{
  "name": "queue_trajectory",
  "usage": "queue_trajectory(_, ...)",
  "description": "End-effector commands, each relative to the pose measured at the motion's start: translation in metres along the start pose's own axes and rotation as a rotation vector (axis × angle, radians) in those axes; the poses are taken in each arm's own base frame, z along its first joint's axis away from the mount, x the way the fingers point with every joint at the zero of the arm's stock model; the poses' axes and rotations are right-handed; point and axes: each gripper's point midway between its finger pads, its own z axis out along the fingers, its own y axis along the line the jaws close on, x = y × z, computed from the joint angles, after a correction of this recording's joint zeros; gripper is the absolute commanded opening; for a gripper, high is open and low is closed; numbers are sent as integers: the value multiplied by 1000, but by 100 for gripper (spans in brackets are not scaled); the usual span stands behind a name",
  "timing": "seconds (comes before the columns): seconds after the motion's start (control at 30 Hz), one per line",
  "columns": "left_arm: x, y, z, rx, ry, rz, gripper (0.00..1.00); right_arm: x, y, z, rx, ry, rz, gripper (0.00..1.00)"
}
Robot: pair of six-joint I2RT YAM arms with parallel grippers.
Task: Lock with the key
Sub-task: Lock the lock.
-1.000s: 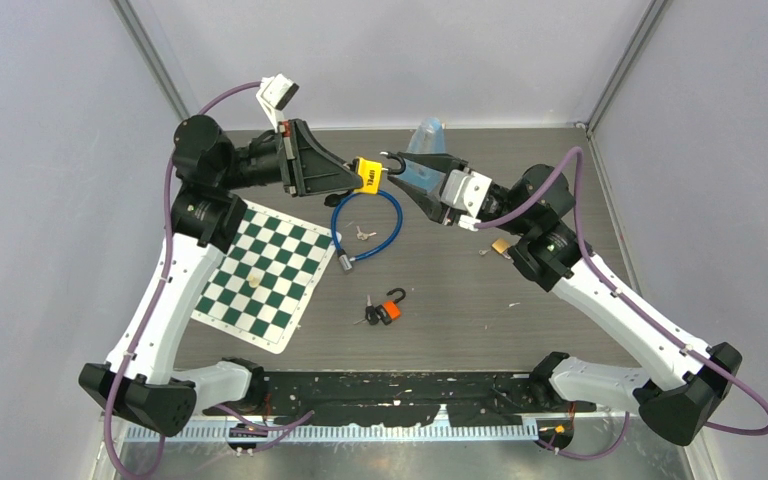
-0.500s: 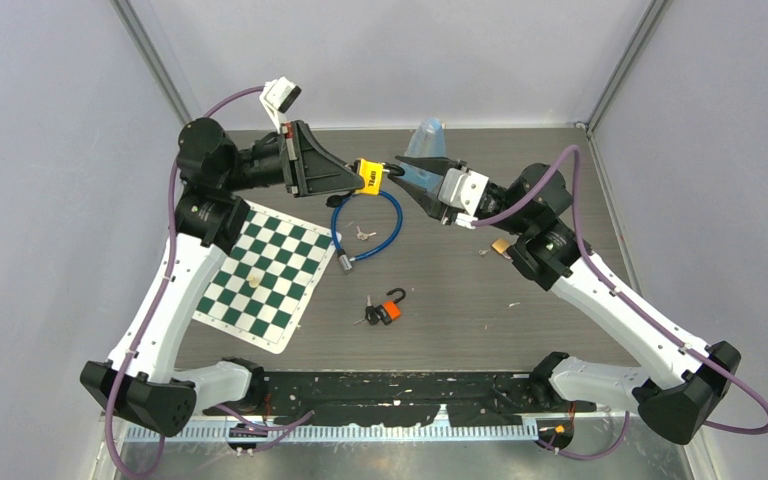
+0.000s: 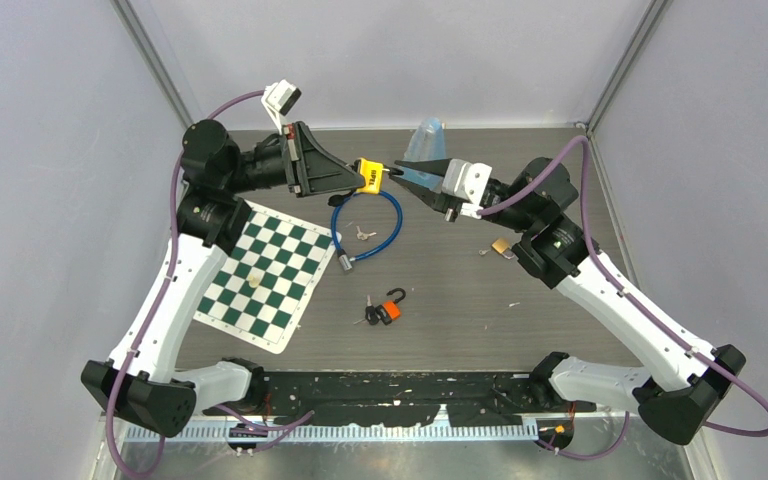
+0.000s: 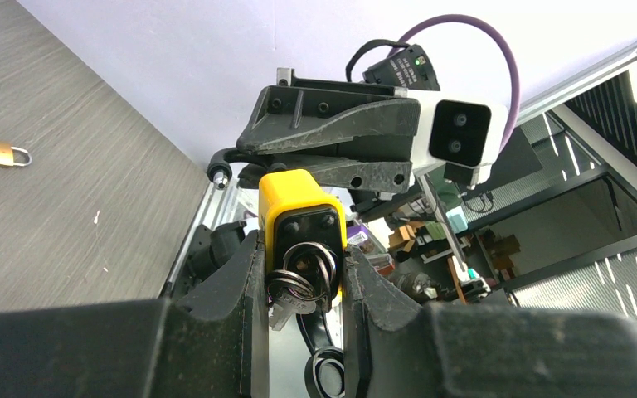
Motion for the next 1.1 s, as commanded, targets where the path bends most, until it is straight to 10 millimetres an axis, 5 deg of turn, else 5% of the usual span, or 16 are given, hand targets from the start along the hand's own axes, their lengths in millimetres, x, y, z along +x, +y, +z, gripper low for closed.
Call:
queue_trajectory(0.0, -3, -20, -6, 26, -34, 83, 0, -17, -6, 2, -1, -9, 66, 40)
queue_trajectory(0.1, -3, -21, -6, 28, -35, 85, 0, -15, -4, 3, -14, -10, 74, 51)
queue_trajectory(0.33, -2, -23, -7, 29, -36, 90, 0, -11, -2, 9, -31, -7, 94, 49)
queue_trajectory(0.73, -2, -19, -7, 23, -35, 88, 0, -15, -5, 9, 1, -26, 166, 17)
queue_trajectory(1.07, -1, -12, -9, 5, -45, 113, 0, -26, 4, 5, -28, -69, 316, 5)
